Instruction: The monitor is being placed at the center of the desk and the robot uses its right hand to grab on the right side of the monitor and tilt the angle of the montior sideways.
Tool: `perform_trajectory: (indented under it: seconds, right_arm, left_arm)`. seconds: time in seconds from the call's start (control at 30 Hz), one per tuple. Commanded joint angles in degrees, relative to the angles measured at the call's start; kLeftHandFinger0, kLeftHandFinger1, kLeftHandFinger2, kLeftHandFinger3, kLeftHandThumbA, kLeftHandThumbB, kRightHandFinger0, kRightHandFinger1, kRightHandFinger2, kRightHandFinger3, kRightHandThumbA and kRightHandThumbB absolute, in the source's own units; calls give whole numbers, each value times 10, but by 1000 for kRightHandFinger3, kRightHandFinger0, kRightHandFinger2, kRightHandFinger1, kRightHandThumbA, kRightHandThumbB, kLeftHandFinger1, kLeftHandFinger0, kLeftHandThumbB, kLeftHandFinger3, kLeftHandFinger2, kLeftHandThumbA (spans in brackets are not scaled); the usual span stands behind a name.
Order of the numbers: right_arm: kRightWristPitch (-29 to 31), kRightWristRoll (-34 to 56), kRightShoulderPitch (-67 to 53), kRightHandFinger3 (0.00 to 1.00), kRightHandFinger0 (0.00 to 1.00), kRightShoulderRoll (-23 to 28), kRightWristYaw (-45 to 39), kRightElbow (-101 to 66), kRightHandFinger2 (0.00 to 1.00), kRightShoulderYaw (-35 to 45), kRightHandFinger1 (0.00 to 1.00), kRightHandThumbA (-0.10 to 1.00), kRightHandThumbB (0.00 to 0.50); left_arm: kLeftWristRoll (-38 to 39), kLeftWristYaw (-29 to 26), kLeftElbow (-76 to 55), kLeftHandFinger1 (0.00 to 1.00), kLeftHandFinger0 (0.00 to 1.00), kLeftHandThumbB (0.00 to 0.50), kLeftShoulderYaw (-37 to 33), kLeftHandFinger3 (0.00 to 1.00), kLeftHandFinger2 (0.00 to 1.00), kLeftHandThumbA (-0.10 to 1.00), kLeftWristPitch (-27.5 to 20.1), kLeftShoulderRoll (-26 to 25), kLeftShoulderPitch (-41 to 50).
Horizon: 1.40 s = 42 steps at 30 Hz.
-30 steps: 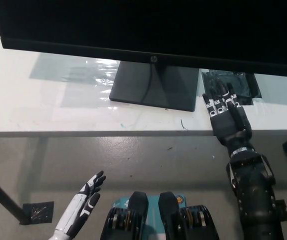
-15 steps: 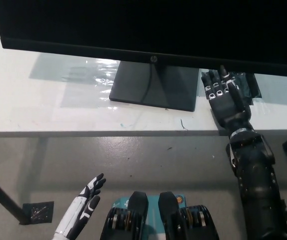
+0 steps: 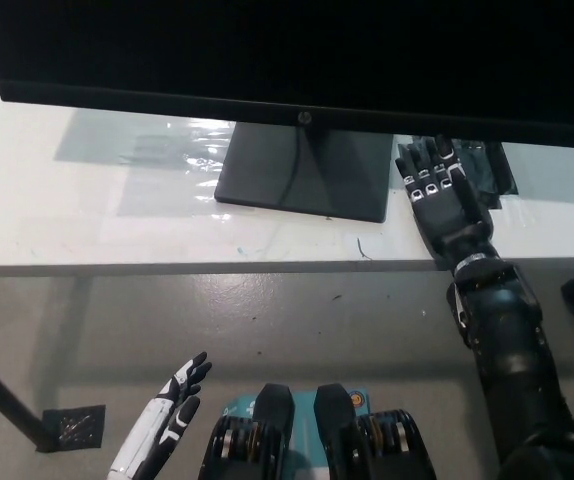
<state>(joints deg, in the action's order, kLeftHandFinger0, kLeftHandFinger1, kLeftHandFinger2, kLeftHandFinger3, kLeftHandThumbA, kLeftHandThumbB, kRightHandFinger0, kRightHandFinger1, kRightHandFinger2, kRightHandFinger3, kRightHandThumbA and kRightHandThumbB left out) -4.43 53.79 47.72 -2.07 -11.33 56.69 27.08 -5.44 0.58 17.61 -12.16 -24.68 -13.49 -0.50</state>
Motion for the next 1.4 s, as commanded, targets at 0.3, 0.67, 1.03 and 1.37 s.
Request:
perform_trajectory:
  seconds: [0.3,0.67,1.03,1.37]
  right_arm:
    - [47,-31,86,1000,1000,23,-36,54,1000,30,1000,1000,384]
    - [15,-25,108,1000,1000,43,-45,5,1000,46,1000,1000,415]
    - [6,-25,182,1000,1000,64,-11,-20,1000,55,1000,1000,404]
    - [25,-39,222,1000,1000,64,-7,4,1000,51,1000,1000,387]
  left_arm:
    - [-7,-18,-14,1000,1000,305,-1,1000,1000,1000,-23,-9,-7]
    - [-6,-17,-12,1000,1000,305,-2,1000,1000,1000,-23,-9,-7]
    - [-5,-15,-15,1000,1000,285,-2,1000,1000,1000,-23,-10,-4]
    - [-6,-17,-14,1000,1000,292,-2,1000,1000,1000,-23,-9,-6]
